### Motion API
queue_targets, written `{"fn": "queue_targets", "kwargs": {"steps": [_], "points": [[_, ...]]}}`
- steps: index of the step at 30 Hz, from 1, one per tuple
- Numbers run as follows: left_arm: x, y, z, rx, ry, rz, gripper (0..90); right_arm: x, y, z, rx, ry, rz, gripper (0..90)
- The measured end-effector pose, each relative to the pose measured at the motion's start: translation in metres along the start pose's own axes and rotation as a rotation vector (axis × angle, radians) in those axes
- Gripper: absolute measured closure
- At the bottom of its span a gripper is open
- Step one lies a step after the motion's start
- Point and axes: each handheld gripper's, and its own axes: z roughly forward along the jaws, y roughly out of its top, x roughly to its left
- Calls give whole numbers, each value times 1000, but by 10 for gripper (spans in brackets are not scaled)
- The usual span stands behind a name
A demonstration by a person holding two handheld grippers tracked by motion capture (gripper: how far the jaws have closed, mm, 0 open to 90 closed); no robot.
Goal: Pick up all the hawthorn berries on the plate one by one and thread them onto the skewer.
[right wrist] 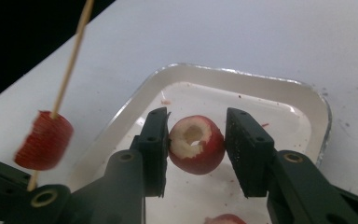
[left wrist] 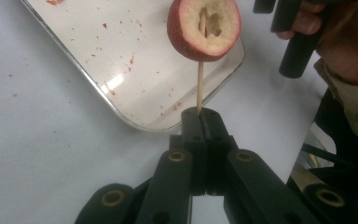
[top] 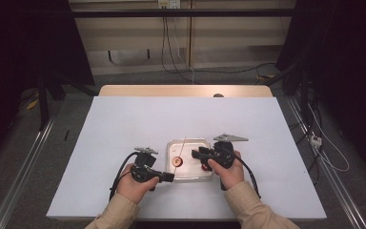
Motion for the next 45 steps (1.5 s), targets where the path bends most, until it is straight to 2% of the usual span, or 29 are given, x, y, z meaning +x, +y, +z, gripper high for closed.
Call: {"fn": "queue_targets", "kwargs": {"steps": [8,10,14,20,25,28,32,35,37,39,41,43,45], "points": [[2,0,2,11,-1,2,900,-2,-4,8,38,-21,-35,607],[1,0,2,9,-1,0,900,-3,-5,10,49,-13,-30,602],[2,0,2,7,1,0,900,-3,-5,11,38,-22,-17,540],[3,0,0,5,-4,-7,900,-7,-3,2,5,-48,17,597],[3,0,0,-3,2,-7,900,-6,-7,9,39,-53,9,610],[4,0,0,-3,2,-7,900,-3,-8,12,33,-35,14,623],[4,0,-1,-3,0,-10,900,0,-10,14,50,5,30,605],[4,0,-2,-8,5,-13,900,4,-14,18,70,17,10,687],[5,0,-2,-8,4,-14,900,5,-15,17,58,11,12,739],[5,0,-1,-6,6,-13,900,4,-13,16,38,35,29,744],[6,0,-1,-2,4,-12,900,3,-10,13,17,39,28,746],[5,0,-1,11,-2,-14,900,1,-8,9,5,45,50,746],[4,-1,1,21,-4,-17,900,-2,-5,4,-21,78,107,746]]}}
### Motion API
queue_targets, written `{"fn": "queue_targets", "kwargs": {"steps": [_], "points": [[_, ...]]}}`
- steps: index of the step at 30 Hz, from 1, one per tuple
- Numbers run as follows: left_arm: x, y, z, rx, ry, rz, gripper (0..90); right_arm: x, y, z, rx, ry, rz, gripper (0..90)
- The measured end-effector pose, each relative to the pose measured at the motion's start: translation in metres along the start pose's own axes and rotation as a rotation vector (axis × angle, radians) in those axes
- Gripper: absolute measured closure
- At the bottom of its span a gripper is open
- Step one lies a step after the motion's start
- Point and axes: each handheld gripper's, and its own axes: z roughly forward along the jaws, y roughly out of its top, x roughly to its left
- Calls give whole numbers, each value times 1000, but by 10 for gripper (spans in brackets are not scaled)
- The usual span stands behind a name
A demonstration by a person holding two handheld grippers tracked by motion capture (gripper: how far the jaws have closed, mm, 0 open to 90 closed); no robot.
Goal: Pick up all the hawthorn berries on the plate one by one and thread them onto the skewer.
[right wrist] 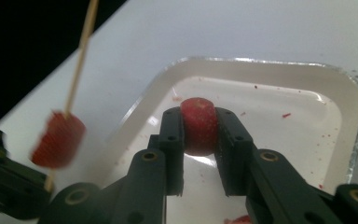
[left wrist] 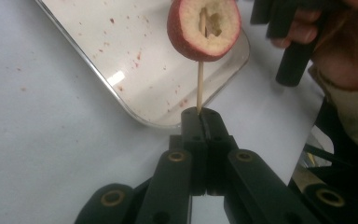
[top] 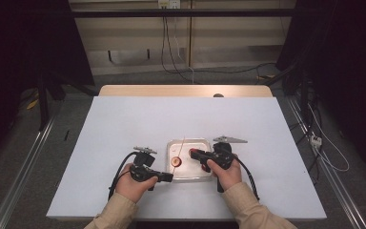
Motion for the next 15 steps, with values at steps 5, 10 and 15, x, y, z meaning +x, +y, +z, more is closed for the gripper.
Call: {"fn": "queue_targets", "kwargs": {"steps": [5,10,15], "points": [[-5,-1,5,33,3,7,900,-2,13,-15,-75,53,92,746],[-11,-3,8,86,-3,43,900,-3,24,-26,-106,86,146,747],[-15,-4,13,109,-7,55,900,-4,29,-31,-127,104,183,747]]}}
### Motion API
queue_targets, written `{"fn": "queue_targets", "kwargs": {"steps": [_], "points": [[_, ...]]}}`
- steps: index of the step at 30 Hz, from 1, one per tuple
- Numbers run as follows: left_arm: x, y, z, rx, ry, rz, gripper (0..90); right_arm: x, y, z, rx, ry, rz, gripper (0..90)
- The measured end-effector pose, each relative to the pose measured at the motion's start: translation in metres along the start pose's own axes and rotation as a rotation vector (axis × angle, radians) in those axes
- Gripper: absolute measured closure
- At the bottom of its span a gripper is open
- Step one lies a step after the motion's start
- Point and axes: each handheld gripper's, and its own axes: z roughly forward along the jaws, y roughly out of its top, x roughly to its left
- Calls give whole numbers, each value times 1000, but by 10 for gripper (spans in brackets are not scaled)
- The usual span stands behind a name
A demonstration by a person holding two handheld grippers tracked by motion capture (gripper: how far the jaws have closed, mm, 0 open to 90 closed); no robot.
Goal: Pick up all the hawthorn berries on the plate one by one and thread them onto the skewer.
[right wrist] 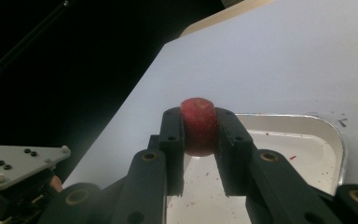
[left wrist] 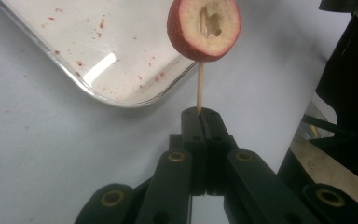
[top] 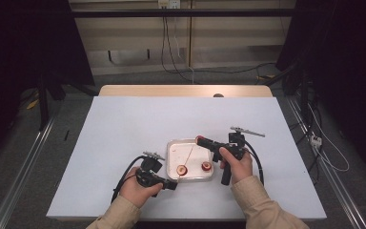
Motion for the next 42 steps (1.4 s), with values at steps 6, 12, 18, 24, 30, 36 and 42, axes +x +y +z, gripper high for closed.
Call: {"fn": "queue_targets", "kwargs": {"steps": [6,12,18,24,30,36,42], "points": [[-1,2,4,9,-5,4,900,3,-1,1,4,25,15,747],[0,3,5,-3,2,2,900,5,-2,3,2,48,34,747],[2,3,6,-17,6,-19,900,6,-2,4,3,51,32,747],[1,3,3,-41,12,-14,900,5,-1,2,-1,56,44,747],[0,2,0,-43,14,-8,900,4,-1,1,-5,62,50,747],[-1,3,1,-30,8,9,900,4,-1,2,-1,58,48,747],[1,2,1,-36,17,-3,900,5,-2,3,14,68,41,747]]}}
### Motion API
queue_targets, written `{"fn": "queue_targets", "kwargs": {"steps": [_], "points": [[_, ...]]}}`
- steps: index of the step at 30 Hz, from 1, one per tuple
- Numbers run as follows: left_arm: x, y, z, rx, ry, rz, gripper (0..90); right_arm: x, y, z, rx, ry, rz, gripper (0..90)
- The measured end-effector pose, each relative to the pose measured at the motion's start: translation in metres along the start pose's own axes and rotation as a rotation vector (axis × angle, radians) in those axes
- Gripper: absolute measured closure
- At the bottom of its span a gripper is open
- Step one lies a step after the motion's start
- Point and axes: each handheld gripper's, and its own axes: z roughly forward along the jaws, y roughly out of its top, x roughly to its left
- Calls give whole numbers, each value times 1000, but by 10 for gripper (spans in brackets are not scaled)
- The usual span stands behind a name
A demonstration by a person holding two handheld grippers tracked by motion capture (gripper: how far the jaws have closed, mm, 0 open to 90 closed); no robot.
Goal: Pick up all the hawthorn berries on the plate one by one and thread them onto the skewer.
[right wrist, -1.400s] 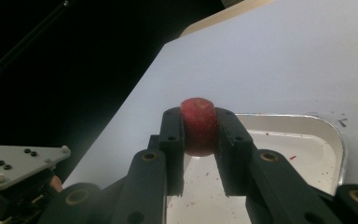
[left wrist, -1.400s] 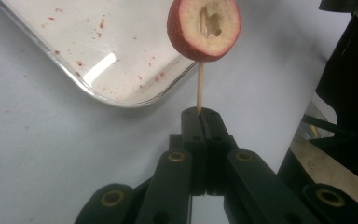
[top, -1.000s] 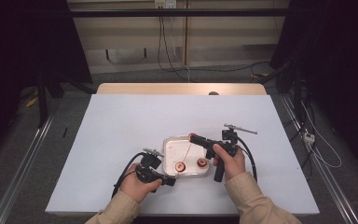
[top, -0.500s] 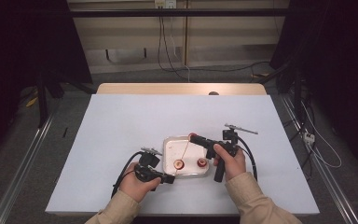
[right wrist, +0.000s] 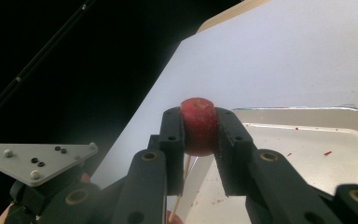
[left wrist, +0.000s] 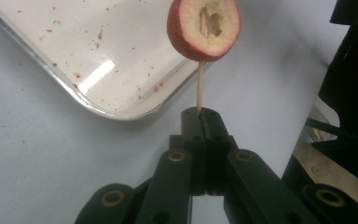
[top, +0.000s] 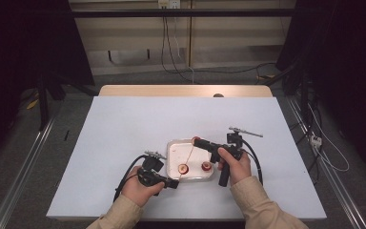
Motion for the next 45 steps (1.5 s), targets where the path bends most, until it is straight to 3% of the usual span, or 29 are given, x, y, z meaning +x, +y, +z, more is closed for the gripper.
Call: {"fn": "queue_targets", "kwargs": {"steps": [7,13,21,27,33,35,36,38,43,45], "points": [[-3,2,1,-9,5,20,900,0,0,0,1,2,5,747],[-1,2,1,-13,-6,11,900,1,-2,2,8,3,0,748],[-1,5,3,-13,24,9,900,3,-4,4,12,4,-19,750],[-2,5,3,-24,16,1,900,4,-5,4,8,-4,-25,747],[-6,4,5,-7,11,28,900,5,-6,5,-15,-5,-21,633],[-7,4,7,-9,9,26,900,6,-7,6,-16,-18,-24,650],[-8,4,6,-15,15,28,900,6,-7,7,-13,-19,-36,736],[-8,5,4,-18,26,35,900,6,-9,8,-13,-43,-62,743],[-12,5,5,-45,47,34,900,9,-10,8,-21,-40,-82,748],[-12,6,4,-72,55,22,900,11,-10,8,-49,-40,-84,748]]}}
